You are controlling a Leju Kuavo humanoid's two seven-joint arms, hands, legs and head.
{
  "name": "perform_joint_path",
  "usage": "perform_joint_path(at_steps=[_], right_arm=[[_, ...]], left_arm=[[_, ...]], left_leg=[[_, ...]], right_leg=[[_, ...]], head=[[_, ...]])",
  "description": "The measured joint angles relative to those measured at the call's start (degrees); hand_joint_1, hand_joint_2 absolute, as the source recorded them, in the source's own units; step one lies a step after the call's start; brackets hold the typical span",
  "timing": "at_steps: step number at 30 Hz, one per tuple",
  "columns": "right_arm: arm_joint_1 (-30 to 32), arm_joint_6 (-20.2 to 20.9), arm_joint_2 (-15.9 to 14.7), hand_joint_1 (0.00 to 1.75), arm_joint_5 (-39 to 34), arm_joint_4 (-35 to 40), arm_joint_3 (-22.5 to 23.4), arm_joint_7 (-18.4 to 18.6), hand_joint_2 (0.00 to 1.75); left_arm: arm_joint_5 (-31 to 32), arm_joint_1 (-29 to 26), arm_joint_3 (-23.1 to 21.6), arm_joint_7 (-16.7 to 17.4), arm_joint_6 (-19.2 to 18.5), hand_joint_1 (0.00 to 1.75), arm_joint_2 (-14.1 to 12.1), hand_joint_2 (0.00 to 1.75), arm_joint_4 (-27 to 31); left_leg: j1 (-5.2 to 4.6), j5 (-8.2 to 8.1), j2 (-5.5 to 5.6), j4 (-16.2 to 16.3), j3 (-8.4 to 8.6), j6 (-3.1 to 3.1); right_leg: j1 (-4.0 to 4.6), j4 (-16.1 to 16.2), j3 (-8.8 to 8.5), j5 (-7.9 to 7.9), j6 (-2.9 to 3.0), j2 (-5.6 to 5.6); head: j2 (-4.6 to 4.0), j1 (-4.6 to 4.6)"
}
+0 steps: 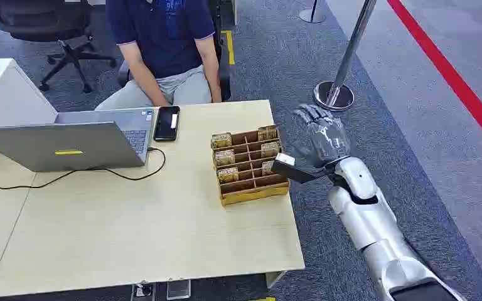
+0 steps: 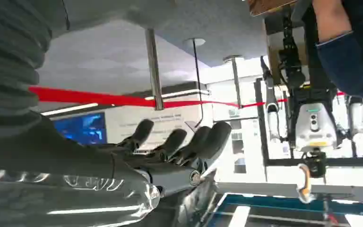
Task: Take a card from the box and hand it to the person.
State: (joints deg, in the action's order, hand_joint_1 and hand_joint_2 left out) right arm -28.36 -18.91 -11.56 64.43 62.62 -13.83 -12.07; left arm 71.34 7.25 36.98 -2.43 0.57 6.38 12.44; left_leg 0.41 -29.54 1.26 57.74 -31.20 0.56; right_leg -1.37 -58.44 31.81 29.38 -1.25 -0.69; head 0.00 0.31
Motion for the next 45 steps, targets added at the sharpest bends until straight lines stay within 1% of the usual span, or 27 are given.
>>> perform_joint_path(at_steps=[1, 2, 6, 7, 8, 9, 10, 11, 12, 13, 14, 15, 16, 17, 19, 23, 26, 30, 31, 33, 34, 36, 40, 42, 43, 44, 45], right_arm=[[-0.6, 1.7, -0.6, 0.4, 0.8, 0.1, -0.7, 0.2, 1.75], [-1.4, 3.8, -1.4, 0.49, 1.5, 0.1, -1.7, 0.5, 1.75], [-4.6, 9.5, -4.6, 0.56, 2.1, 0.1, -6.6, 0.9, 1.75], [-5.5, 10.8, -5.3, 0.65, 1.8, 0.0, -7.8, 0.7, 1.75], [-6.4, 12.2, -6.1, 0.72, 0.9, -0.1, -9.1, 0.5, 1.75], [-7.1, 13.0, -6.8, 0.72, -0.1, -0.2, -10.1, 0.5, 1.75], [-8.0, 13.7, -7.8, 0.65, -2.0, -0.3, -11.5, 0.5, 1.75], [-8.9, 14.1, -8.7, 0.73, -3.8, -0.5, -12.7, 0.4, 1.75], [-9.7, 14.3, -9.6, 0.73, -5.4, -0.6, -13.9, 0.2, 1.75], [-10.3, 14.3, -10.3, 0.91, -6.6, -0.7, -14.9, 0.1, 1.75], [-10.7, 14.3, -11.0, 0.99, -7.7, -0.7, -15.5, 0.0, 1.75], [-10.8, 14.3, -11.5, 0.99, -8.8, -0.7, -16.1, 0.0, 1.75], [-10.8, 14.3, -11.9, 1.22, -9.6, -0.7, -16.6, 0.0, 1.75], [-10.8, 14.3, -12.2, 1.34, -10.3, -0.8, -17.0, 0.0, 1.75], [-10.8, 14.1, -12.7, 1.31, -11.3, -0.8, -17.7, 0.0, 1.75], [-10.8, 14.9, -13.2, 1.33, -14.3, -0.8, -18.4, -0.5, 1.75], [-10.4, 16.3, -13.2, 1.2, -17.0, -0.6, -18.8, -1.0, 1.75], [-9.0, 16.9, -13.3, 1.17, -18.9, 0.4, -19.4, -1.0, 1.75], [-8.5, 17.0, -13.3, 1.19, -19.2, 0.7, -19.5, -1.0, 1.75], [-7.6, 16.9, -13.3, 1.06, -19.7, 1.1, -19.6, -0.8, 1.75], [-7.2, 16.5, -13.3, 1.06, -20.0, 1.4, -19.7, -0.7, 1.75], [-6.0, 15.6, -13.3, 0.91, -19.7, 2.1, -19.8, -0.1, 1.75], [-3.9, 14.1, -13.1, 0.87, -18.9, 3.2, -20.2, 0.8, 1.75], [-3.2, 13.6, -12.9, 0.79, -18.6, 3.5, -20.4, 1.3, 1.75], [-3.0, 13.4, -12.9, 0.79, -18.2, 3.7, -20.5, 1.3, 1.75], [-2.8, 13.3, -12.8, 0.68, -17.9, 3.8, -20.6, 1.5, 1.75], [-2.7, 13.3, -12.6, 0.7, -17.6, 3.8, -20.7, 1.6, 1.75]], left_arm=[[0.0, -0.1, 0.0, -0.1, 0.0, 0.0, -0.1, 0.0, 0.0], [0.0, -0.1, 0.0, -0.2, 0.0, 0.0, -0.1, 0.0, 0.0], [0.0, -0.3, 0.1, -0.5, 0.2, 0.0, -0.3, 0.0, 0.0], [0.0, -0.3, 0.2, -0.6, 0.3, 0.0, -0.3, 0.0, 0.0], [-0.1, -0.3, 0.2, -0.7, 0.5, 0.0, -0.4, 0.0, 0.0], [-0.1, -0.3, 0.2, -0.8, 0.5, 0.0, -0.4, 0.0, 0.0], [-0.2, -0.3, 0.2, -0.8, 0.7, 0.0, -0.4, 0.0, 0.0], [-0.2, -0.3, 0.3, -0.8, 0.7, 0.0, -0.4, 0.0, 0.0], [-0.2, -0.3, 0.3, -0.9, 0.8, 0.0, -0.4, 0.0, 0.0], [-0.2, -0.4, 0.3, -0.9, 0.9, 0.0, -0.4, 0.0, 0.0], [-0.2, -0.4, 0.3, -0.9, 0.9, 0.0, -0.4, 0.0, 0.0], [-0.2, -0.4, 0.3, -0.9, 0.9, 0.0, -0.4, 0.0, 0.0], [-0.2, -0.4, 0.4, -0.9, 0.9, 0.0, -0.4, 0.0, 0.0], [-0.2, -0.5, 0.4, -0.9, 0.9, 0.0, -0.4, 0.0, 0.0], [-0.2, -0.5, 0.5, -0.9, 1.0, 0.0, -0.4, 0.0, 0.0], [-0.3, -0.6, 0.6, -0.9, 1.1, 0.0, -0.4, 0.0, 0.0], [-0.3, -0.7, 1.0, -0.9, 1.1, 0.0, -0.4, 0.0, 0.0], [-0.3, -0.7, 1.0, -1.0, 1.0, 0.0, -0.4, 0.0, 0.0], [-0.3, -0.7, 1.0, -1.0, 1.0, 0.0, -0.4, 0.0, 0.0], [-0.2, -0.7, 1.0, -1.0, 1.0, 0.0, -0.4, 0.0, 0.0], [-0.2, -0.7, 1.0, -1.0, 1.0, 0.0, -0.4, 0.0, 0.0], [-0.1, -0.7, 1.0, -1.0, 1.0, 0.0, -0.4, 0.0, 0.0], [0.0, -0.7, 1.0, -0.8, 1.0, 0.0, -0.4, 0.0, 0.0], [0.0, -0.7, 1.0, -0.7, 0.9, 0.0, -0.4, 0.0, 0.0], [0.0, -0.7, 1.0, -0.7, 0.8, 0.0, -0.4, 0.0, 0.0], [0.0, -0.7, 1.0, -0.7, 0.8, 0.0, -0.4, 0.0, 0.0], [0.0, -0.7, 1.0, -0.7, 0.8, 0.0, -0.4, 0.0, 0.0]], left_leg=[[0.0, 0.0, 0.0, 0.0, 0.0, 0.0], [0.0, 0.0, 0.0, 0.0, 0.0, 0.0], [0.0, 0.0, 0.0, 0.0, -0.01, 0.0], [0.0, 0.0, 0.01, 0.0, -0.01, 0.0], [0.0, 0.0, 0.02, 0.0, -0.01, 0.0], [0.0, 0.0, 0.03, 0.0, -0.02, 0.0], [0.0, 0.0, 0.03, 0.0, -0.03, 0.0], [0.0, 0.0, 0.03, 0.0, -0.03, 0.0], [0.0, 0.0, 0.03, 0.0, -0.02, 0.0], [0.0, 0.0, 0.03, 0.0, -0.02, 0.0], [0.0, 0.0, 0.03, 0.0, -0.02, -0.01], [0.0, 0.0, 0.04, 0.0, -0.03, -0.01], [0.0, 0.0, 0.04, 0.0, -0.03, -0.01], [0.0, 0.0, 0.04, 0.0, -0.03, -0.01], [0.0, 0.0, 0.03, 0.0, -0.02, -0.01], [0.0, 0.0, 0.03, 0.0, -0.02, 0.0], [0.0, 0.0, 0.03, 0.0, -0.02, 0.0], [0.0, 0.0, 0.03, 0.0, -0.02, 0.0], [0.0, 0.0, 0.03, 0.0, -0.02, -0.01], [0.0, 0.0, 0.03, 0.0, -0.02, -0.01], [0.0, 0.0, 0.03, 0.0, -0.02, -0.01], [0.0, 0.0, 0.03, 0.0, -0.02, -0.01], [0.0, 0.0, 0.03, 0.0, -0.02, -0.01], [0.0, 0.0, 0.03, 0.0, -0.02, -0.01], [0.0, 0.0, 0.03, 0.0, -0.02, 0.0], [0.0, 0.0, 0.03, 0.0, -0.02, 0.0], [0.0, 0.0, 0.03, 0.0, -0.02, 0.0]], right_leg=[[0.0, 0.0, 0.01, 0.0, 0.0, 0.0], [0.0, 0.0, 0.01, 0.0, 0.0, 0.0], [0.0, 0.0, 0.01, 0.0, 0.0, 0.0], [0.0, 0.0, 0.01, 0.0, 0.0, 0.0], [0.0, 0.0, 0.01, 0.0, 0.0, 0.01], [0.0, 0.0, 0.01, 0.0, 0.0, 0.02], [0.0, 0.0, 0.01, 0.0, 0.0, 0.02], [-0.01, 0.0, 0.02, 0.0, -0.01, 0.02], [0.0, 0.0, 0.01, 0.0, -0.01, 0.02], [0.0, 0.0, 0.01, 0.0, -0.01, 0.02], [0.0, 0.0, 0.01, 0.0, -0.01, 0.02], [0.0, 0.0, 0.01, 0.0, -0.01, 0.03], [0.0, 0.0, 0.01, 0.0, -0.01, 0.03], [0.0, 0.0, 0.02, 0.0, -0.01, 0.03], [0.0, 0.0, 0.02, 0.0, -0.01, 0.02], [0.0, 0.0, 0.02, 0.0, -0.01, 0.02], [0.0, 0.0, 0.02, 0.0, -0.01, 0.02], [0.0, 0.0, 0.02, 0.0, -0.01, 0.02], [0.0, 0.0, 0.02, 0.0, -0.01, 0.02], [0.0, 0.0, 0.02, 0.0, -0.01, 0.02], [0.0, 0.0, 0.02, 0.0, -0.01, 0.02], [0.0, 0.0, 0.02, 0.0, -0.01, 0.02], [0.0, 0.0, 0.02, 0.0, -0.01, 0.02], [0.0, 0.0, 0.02, 0.0, -0.01, 0.02], [0.0, 0.0, 0.01, 0.0, -0.01, 0.02], [0.0, 0.0, 0.01, 0.0, -0.01, 0.02], [0.0, 0.0, 0.02, 0.0, -0.01, 0.02]], head=[[0.0, 0.04], [0.0, -0.04], [0.0, 0.0], [0.0, 0.0], [0.0, 0.0], [0.0, 0.02], [0.0, 0.04], [0.0, 0.02], [0.0, 0.04], [0.0, 0.07], [0.0, 0.09], [0.0, 0.09], [0.0, 0.09], [0.0, 0.09], [0.0, -0.02], [0.0, -0.02], [0.0, -0.04], [0.0, 0.04], [0.0, 0.07], [0.0, 0.07], [0.0, 0.07], [0.0, 0.04], [0.0, 0.0], [0.0, 0.0], [0.0, -0.02], [0.0, -0.02], [0.0, 0.02]])
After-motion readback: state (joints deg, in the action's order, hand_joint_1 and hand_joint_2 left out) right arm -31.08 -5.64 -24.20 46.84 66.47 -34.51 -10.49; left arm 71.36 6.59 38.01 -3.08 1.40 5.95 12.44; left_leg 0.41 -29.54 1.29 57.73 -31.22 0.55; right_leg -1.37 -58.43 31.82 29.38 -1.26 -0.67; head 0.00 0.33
